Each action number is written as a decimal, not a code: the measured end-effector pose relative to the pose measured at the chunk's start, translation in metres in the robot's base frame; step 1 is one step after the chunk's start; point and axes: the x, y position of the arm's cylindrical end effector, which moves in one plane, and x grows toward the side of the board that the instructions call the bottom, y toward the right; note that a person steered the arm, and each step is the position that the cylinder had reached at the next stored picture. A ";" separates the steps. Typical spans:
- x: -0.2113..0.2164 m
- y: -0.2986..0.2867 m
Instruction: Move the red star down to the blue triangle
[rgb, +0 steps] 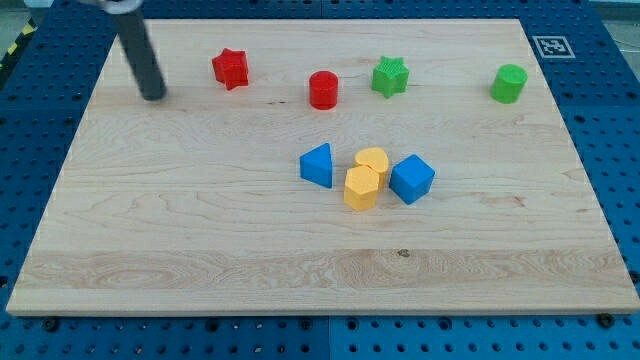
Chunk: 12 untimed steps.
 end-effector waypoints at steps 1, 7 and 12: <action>-0.041 -0.018; -0.015 0.058; 0.057 0.150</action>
